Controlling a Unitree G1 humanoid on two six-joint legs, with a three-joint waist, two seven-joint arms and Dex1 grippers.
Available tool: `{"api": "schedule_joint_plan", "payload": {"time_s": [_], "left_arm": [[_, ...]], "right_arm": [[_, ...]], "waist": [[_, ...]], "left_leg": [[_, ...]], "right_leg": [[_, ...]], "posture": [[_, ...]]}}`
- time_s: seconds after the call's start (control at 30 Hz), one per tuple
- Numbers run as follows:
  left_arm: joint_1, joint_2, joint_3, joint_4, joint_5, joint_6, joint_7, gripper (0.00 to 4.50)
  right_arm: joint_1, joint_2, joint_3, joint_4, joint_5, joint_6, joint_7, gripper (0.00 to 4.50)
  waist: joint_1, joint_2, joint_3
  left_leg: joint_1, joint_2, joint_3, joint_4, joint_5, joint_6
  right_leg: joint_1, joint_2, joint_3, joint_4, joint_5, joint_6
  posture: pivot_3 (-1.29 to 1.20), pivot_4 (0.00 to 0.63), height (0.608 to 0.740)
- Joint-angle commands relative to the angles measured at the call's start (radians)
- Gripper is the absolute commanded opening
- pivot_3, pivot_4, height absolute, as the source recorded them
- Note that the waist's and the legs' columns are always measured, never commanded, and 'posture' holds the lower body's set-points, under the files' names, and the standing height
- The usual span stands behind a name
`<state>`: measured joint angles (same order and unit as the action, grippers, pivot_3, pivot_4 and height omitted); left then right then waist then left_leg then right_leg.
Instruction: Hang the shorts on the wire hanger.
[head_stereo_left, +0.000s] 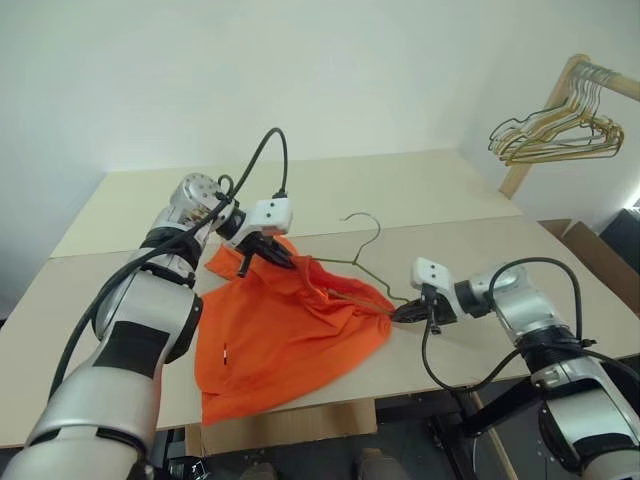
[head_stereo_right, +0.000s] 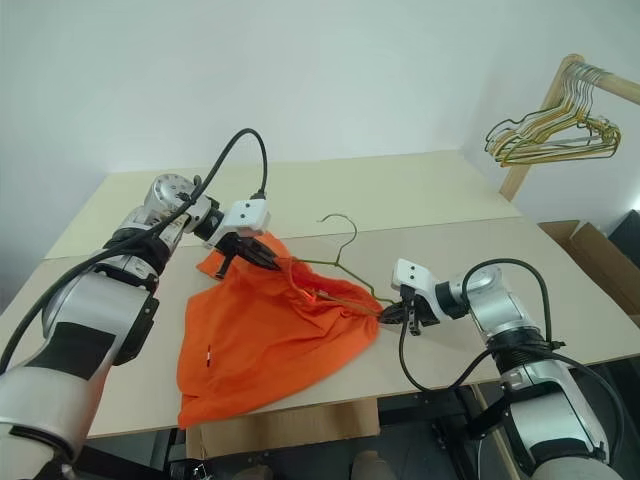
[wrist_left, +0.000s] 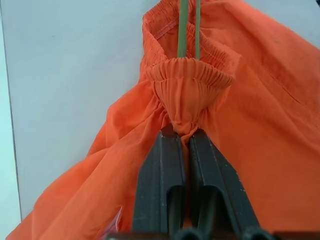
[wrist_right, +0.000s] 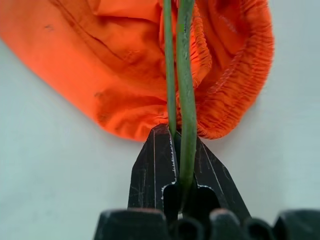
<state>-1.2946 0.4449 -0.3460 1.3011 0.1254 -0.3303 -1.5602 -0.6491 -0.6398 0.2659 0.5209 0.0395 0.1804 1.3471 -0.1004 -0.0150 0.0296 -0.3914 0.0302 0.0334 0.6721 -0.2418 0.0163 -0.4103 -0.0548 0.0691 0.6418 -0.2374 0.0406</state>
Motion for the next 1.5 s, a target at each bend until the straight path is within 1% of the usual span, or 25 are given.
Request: {"api": "schedule_joint_plan", "payload": {"time_s": [0.03,0.1,0.13,0.23,0.3,0.4,0.43,0.5,0.67,0.8,0.9,1.1,1.23,1.37,1.47,1.5], "left_arm": [[-0.014,0.010,0.029,-0.014,0.021,-0.029,0.023,0.00],[-0.023,0.021,0.047,-0.015,0.021,-0.031,0.029,0.00],[-0.025,0.024,0.053,-0.015,0.021,-0.032,0.031,0.00],[-0.033,0.042,0.071,-0.021,0.023,-0.054,0.029,0.00],[-0.036,0.054,0.083,-0.024,0.025,-0.067,0.029,0.00],[-0.039,0.066,0.106,-0.026,0.018,-0.075,0.026,0.00],[-0.043,0.071,0.118,-0.026,0.014,-0.073,0.032,0.00],[-0.051,0.078,0.140,-0.027,0.005,-0.068,0.033,0.00],[-0.076,0.104,0.195,-0.037,-0.017,-0.072,-0.009,0.00],[-0.092,0.118,0.208,-0.043,-0.014,-0.077,-0.029,0.00],[-0.099,0.121,0.213,-0.045,-0.011,-0.080,-0.026,0.00],[-0.106,0.121,0.221,-0.044,-0.014,-0.080,-0.021,0.00],[-0.105,0.122,0.225,-0.043,-0.010,-0.080,-0.019,0.00],[-0.103,0.124,0.225,-0.042,-0.006,-0.082,-0.013,0.00],[-0.099,0.124,0.227,-0.041,-0.006,-0.083,-0.007,0.00],[-0.098,0.124,0.227,-0.041,-0.007,-0.083,-0.006,0.00]], "right_arm": [[-0.021,0.000,-0.034,-0.047,0.030,-0.043,0.013,0.60],[-0.012,-0.003,-0.034,-0.055,0.019,-0.054,-0.005,1.16],[-0.010,-0.003,-0.035,-0.056,0.017,-0.052,-0.013,1.56],[0.004,-0.009,-0.051,-0.055,0.024,-0.046,-0.031,2.51],[0.007,-0.007,-0.080,-0.040,0.035,-0.059,-0.066,3.18],[-0.016,-0.002,-0.119,0.011,0.042,-0.022,-0.126,4.25],[-0.020,-0.007,-0.145,0.030,0.059,-0.014,-0.133,4.49],[-0.024,-0.017,-0.188,0.056,0.086,0.002,-0.142,4.49],[0.012,-0.052,-0.300,0.096,0.174,0.160,-0.158,4.49],[0.115,-0.055,-0.357,-0.030,0.312,0.365,-0.082,4.49],[0.177,-0.006,-0.377,-0.129,0.379,0.458,-0.125,4.49],[0.229,0.129,-0.372,-0.238,0.417,0.490,-0.256,4.49],[0.214,0.198,-0.370,-0.237,0.422,0.497,-0.327,4.49],[0.210,0.221,-0.354,-0.238,0.430,0.513,-0.332,4.49],[0.209,0.225,-0.351,-0.232,0.438,0.538,-0.335,3.94],[0.208,0.227,-0.351,-0.228,0.443,0.546,-0.332,3.61]], "waist": [[0.000,0.000,0.000],[0.000,0.000,0.000],[0.000,0.000,0.000],[-0.001,0.000,0.000],[-0.001,0.000,0.000],[0.000,0.000,0.000],[0.000,0.000,0.000],[0.001,0.000,0.000],[0.002,0.000,0.000],[0.003,0.000,0.000],[-0.002,0.000,0.000],[-0.003,0.000,0.000],[0.003,0.000,0.000],[0.005,0.000,0.000],[0.005,0.000,0.000],[0.005,0.000,0.000]], "left_leg": [[0.000,0.000,0.000,0.000,0.000,0.000],[0.000,0.000,0.000,0.000,0.000,0.000],[0.000,0.000,0.000,0.000,0.000,0.000],[0.000,0.000,0.000,0.000,0.000,0.000],[0.000,0.000,0.000,0.000,0.000,0.000],[0.000,0.000,0.000,0.000,0.000,0.000],[0.000,0.000,0.000,0.000,0.000,0.000],[0.000,0.000,0.000,0.000,0.000,0.000],[0.000,0.000,0.000,0.000,0.000,0.000],[0.001,0.000,-0.001,0.000,-0.001,0.001],[0.001,0.000,-0.001,0.000,-0.001,0.002],[0.002,0.000,-0.002,0.002,-0.001,0.002],[0.001,0.000,-0.002,0.003,-0.001,0.002],[0.000,0.000,-0.002,0.004,-0.001,0.002],[0.000,0.000,-0.002,0.004,-0.001,0.002],[0.000,0.000,-0.002,0.004,-0.001,0.002]], "right_leg": [[0.000,0.000,0.000,0.000,0.000,0.000],[0.000,0.000,0.000,0.000,0.000,0.000],[0.000,0.000,0.000,0.000,0.000,0.000],[0.000,0.000,0.000,0.000,0.000,0.000],[0.000,0.000,0.000,0.000,0.000,0.000],[0.000,0.000,0.000,0.000,0.000,0.000],[0.000,0.000,0.000,0.000,0.000,0.000],[0.000,0.000,0.000,0.000,0.000,0.000],[0.000,-0.001,0.000,0.000,0.000,0.000],[0.002,0.000,-0.001,0.000,0.000,0.000],[0.002,0.000,-0.001,0.000,0.000,0.000],[0.002,0.000,0.000,0.004,-0.001,0.001],[0.002,0.000,-0.001,0.004,-0.001,0.001],[0.001,0.000,-0.001,0.004,-0.001,0.001],[0.001,0.000,-0.001,0.004,-0.001,0.001],[0.001,0.000,-0.001,0.004,-0.001,0.001]], "posture": [[-0.06,0.000,0.740],[-0.07,0.000,0.740],[-0.07,0.000,0.740],[-0.07,0.000,0.740],[-0.07,0.000,0.740],[-0.07,0.000,0.740],[-0.07,0.000,0.740],[-0.06,0.000,0.740],[-0.06,0.000,0.740],[-0.05,0.000,0.740],[-0.05,0.000,0.740],[-0.04,0.000,0.740],[-0.04,0.000,0.740],[-0.04,0.000,0.740],[-0.03,0.000,0.740],[-0.03,0.000,0.740]]}}
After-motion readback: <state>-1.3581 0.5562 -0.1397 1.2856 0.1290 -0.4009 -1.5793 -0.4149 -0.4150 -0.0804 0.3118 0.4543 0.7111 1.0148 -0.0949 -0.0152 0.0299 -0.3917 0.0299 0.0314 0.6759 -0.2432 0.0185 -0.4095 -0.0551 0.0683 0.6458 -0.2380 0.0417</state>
